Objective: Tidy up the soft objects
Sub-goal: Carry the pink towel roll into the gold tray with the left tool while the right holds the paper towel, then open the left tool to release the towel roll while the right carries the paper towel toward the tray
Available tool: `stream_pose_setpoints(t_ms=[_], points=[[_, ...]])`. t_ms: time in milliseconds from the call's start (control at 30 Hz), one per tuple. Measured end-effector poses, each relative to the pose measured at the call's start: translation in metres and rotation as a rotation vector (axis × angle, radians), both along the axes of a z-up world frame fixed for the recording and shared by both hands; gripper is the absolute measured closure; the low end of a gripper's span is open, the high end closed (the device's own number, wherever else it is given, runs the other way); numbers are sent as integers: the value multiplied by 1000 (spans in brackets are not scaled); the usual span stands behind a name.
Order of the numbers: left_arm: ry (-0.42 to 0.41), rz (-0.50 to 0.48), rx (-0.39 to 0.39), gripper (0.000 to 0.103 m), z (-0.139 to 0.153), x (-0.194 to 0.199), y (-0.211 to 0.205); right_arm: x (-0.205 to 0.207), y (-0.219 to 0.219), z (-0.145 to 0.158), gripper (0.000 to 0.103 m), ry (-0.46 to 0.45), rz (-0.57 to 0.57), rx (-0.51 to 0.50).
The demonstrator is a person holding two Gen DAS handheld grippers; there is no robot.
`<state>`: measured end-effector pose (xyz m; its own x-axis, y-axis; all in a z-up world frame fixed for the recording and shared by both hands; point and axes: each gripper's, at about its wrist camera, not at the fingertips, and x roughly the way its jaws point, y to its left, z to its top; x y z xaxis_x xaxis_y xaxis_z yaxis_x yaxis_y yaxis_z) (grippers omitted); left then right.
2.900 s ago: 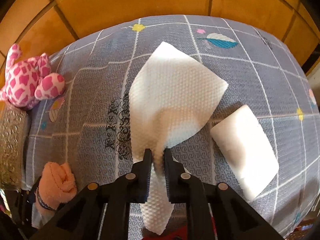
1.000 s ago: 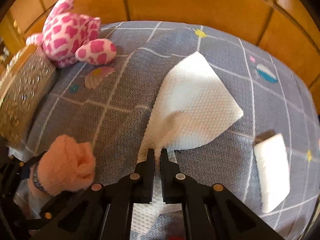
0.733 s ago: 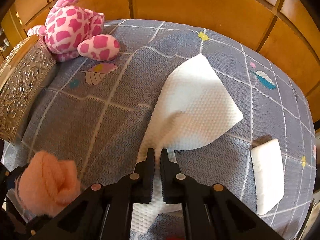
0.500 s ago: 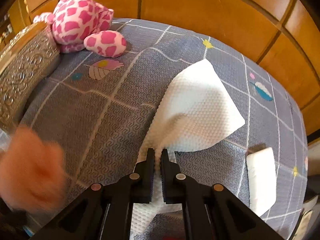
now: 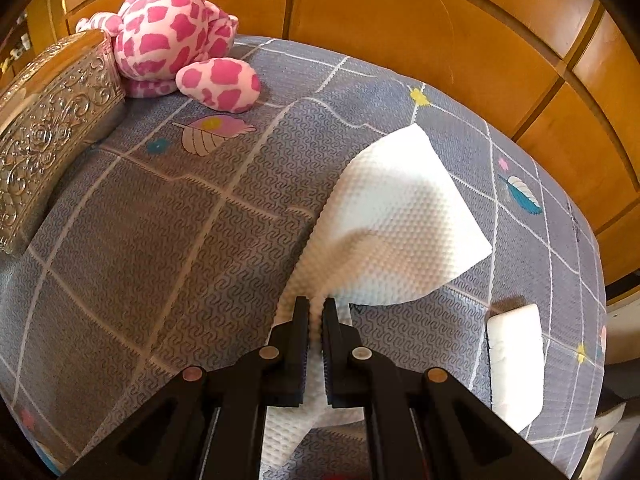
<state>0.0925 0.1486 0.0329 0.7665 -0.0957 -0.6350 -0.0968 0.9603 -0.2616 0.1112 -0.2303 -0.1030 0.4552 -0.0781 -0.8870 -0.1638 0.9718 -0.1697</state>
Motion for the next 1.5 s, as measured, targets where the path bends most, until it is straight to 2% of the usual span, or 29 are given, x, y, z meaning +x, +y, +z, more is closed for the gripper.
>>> stream_pose_setpoints(t_ms=[167, 300, 400, 567, 733, 867, 1200, 1500], points=[[15, 236, -35, 53, 0, -11, 96, -1, 1, 1, 99, -2, 2, -9], [47, 363, -55, 53, -13, -31, 150, -3, 3, 1, 98, -4, 6, -21], [100, 395, -65, 53, -33, -38, 167, -5, 5, 1, 98, -7, 11, -30], [155, 384, -73, 51, -60, -42, 172, -9, 7, 1, 98, -9, 14, -41], [191, 348, -30, 48, -77, -45, 162, -10, 8, 2, 98, -9, 14, -47], [188, 329, 9, 39, -76, -52, 151, -11, 8, 2, 98, -10, 16, -50], [133, 348, 177, 38, -61, -81, 130, -12, 9, 3, 98, -9, 11, -52], [101, 338, 210, 38, -52, -89, 120, -11, 11, 6, 99, -10, 3, -54]])
